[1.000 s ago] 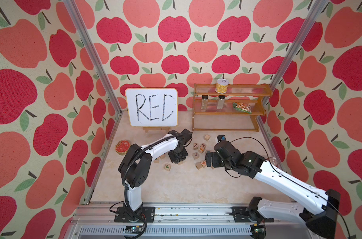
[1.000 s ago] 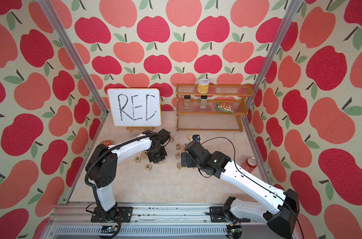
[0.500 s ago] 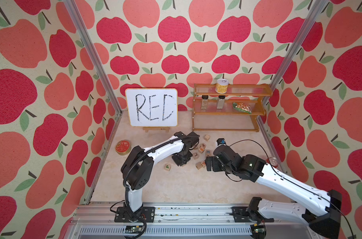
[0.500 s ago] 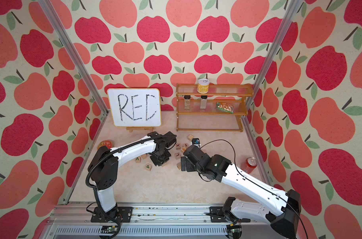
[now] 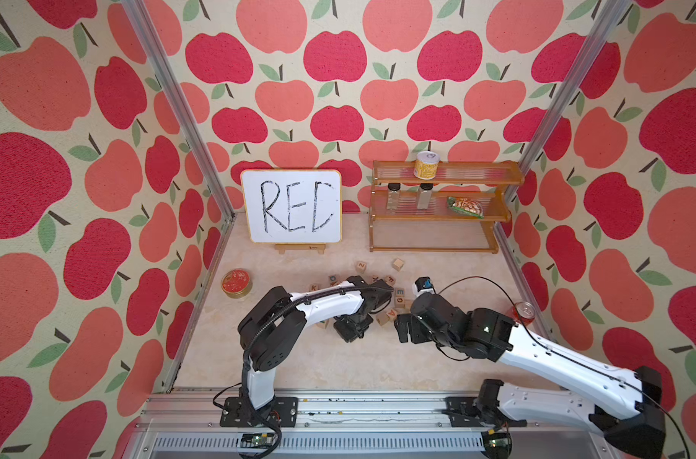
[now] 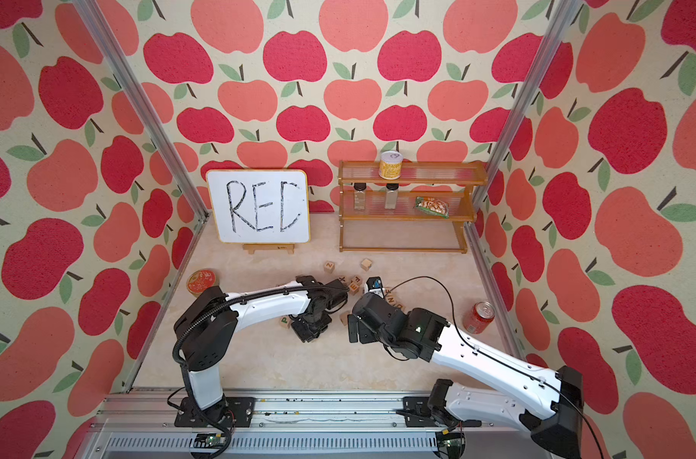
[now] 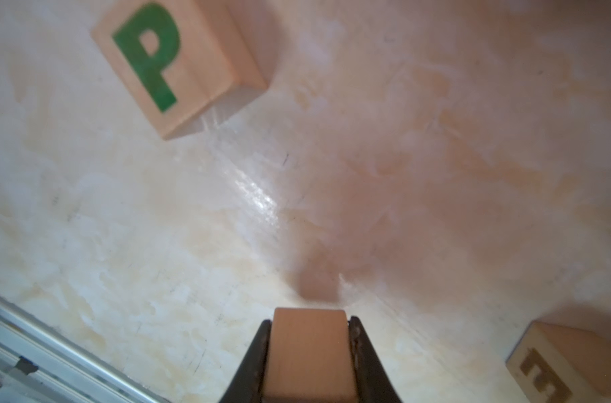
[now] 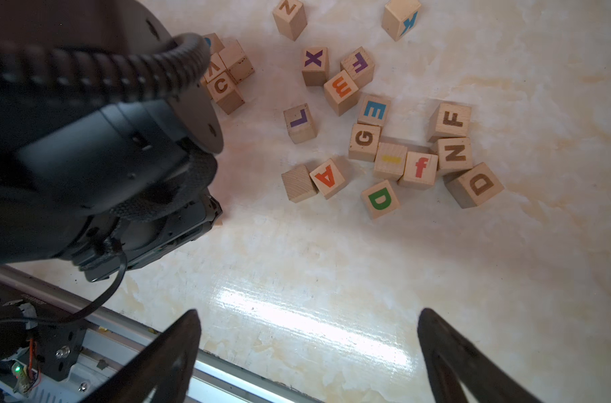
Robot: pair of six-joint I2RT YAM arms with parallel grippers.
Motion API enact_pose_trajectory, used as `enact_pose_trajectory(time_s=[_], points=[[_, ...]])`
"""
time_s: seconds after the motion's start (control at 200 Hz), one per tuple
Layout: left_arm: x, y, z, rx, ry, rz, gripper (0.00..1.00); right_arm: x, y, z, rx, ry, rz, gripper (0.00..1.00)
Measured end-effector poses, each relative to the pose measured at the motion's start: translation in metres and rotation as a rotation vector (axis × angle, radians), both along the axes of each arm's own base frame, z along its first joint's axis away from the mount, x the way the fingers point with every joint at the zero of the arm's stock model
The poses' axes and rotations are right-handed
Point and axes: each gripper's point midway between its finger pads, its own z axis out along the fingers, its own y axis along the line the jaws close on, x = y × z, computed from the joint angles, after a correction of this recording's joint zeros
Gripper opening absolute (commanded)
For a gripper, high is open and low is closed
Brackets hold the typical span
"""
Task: Assemble the uppercase word "red" with letter blocks
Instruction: Place the letter block at the center of the board.
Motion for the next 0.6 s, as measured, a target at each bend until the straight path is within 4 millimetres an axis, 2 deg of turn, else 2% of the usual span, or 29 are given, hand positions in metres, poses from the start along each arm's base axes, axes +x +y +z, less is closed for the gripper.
enact_pose_trajectory(time_s=[0.085,0.31,0.45,0.6], points=[[-0.002,-0.003,-0.002,-0.006,-0.006,0.009,0.24,-0.005,0.004,-0.001,0.014,-0.002,0.024,0.99],[-0.004,-0.014,-0.003,-0.032,-0.027,0.030,0.44,-0.014,0.012,-0.001,0.041,0.003,0.065,0.99],[-0.006,-0.017,-0.004,-0.035,-0.035,0.037,0.61,-0.020,0.016,0.003,0.061,-0.002,0.093,0.99],[-0.008,-0.013,-0.004,-0.016,-0.044,0.129,0.79,-0.028,0.017,0.006,0.078,-0.008,0.119,0.99]])
